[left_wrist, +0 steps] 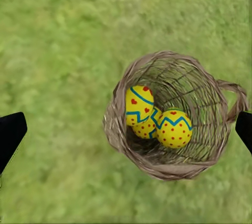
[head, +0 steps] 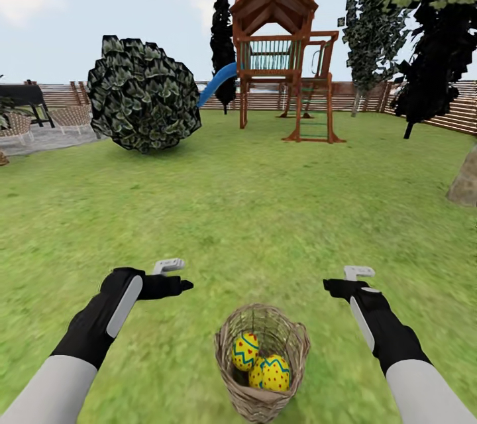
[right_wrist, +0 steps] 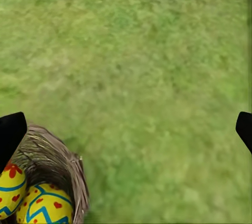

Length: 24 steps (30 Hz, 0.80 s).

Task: Take the three Easter eggs out of the wicker basket on the lawn in the garden, then place them on the lawn next to a single tree (choose any tree) so that all three eggs are next to the same tree and none are left in the basket.

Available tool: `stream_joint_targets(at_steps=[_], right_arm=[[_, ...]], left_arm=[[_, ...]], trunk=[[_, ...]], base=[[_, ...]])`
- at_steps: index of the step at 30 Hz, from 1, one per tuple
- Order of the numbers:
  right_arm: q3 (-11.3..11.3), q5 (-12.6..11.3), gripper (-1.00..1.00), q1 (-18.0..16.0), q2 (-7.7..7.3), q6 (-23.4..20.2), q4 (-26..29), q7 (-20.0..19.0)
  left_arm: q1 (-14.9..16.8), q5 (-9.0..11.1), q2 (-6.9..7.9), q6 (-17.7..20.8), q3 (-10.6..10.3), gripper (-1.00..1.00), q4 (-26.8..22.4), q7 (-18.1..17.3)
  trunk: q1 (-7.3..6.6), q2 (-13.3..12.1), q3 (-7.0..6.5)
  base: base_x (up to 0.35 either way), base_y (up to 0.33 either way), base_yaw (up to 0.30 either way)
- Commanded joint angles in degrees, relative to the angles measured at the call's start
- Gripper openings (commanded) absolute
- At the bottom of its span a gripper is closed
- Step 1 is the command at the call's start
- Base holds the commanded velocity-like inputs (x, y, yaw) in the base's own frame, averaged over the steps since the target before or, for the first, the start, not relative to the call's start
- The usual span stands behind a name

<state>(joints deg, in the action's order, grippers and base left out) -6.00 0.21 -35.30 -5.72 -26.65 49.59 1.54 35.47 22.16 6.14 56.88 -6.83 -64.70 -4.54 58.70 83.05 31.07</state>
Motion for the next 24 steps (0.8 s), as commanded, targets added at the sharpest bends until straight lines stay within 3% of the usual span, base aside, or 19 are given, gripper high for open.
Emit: stream_joint_targets(at_steps=[1,5,8,16,19,24], right_arm=[[0.0,0.0,1.00,0.0,0.00,0.0,0.0,0.2],[0.0,-0.1,1.00,0.0,0.00,0.5,0.0,0.2],[0.0,-0.1,1.00,0.0,0.00,0.5,-0.1,0.2],[0.0,-0.1,1.00,0.0,0.00,0.6,-0.4,0.2],[0.1,-0.1,1.00,0.0,0.00,0.5,-0.4,0.2],[0.0,-0.1,1.00,0.0,0.12,0.5,-0.4,0.3]], left_arm=[[0.0,-0.6,0.03,0.2,-1.4,1.00,-0.1,-0.5],[0.0,-0.6,-0.03,0.2,-5.9,1.00,-0.4,-0.6],[0.0,-0.6,-0.06,0.2,-7.4,1.00,-0.7,-0.6],[0.0,-0.5,-0.38,0.4,-7.8,1.00,0.5,-0.6],[0.0,-0.5,-0.55,0.4,-7.8,1.00,3.8,-0.5],[0.6,-0.8,-2.52,0.3,-7.7,1.00,9.8,0.7]], trunk=[[0.03,0.0,0.05],[0.03,0.0,0.03],[0.03,0.0,0.01],[0.03,0.0,-0.12],[0.03,0.0,-0.12],[0.03,0.0,-0.12]], base=[[0.187,0.000,-0.038],[0.068,0.000,-0.014],[0.011,0.000,-0.057],[0.001,0.000,-0.096],[0.000,0.000,-0.005],[0.000,0.000,-0.001]])
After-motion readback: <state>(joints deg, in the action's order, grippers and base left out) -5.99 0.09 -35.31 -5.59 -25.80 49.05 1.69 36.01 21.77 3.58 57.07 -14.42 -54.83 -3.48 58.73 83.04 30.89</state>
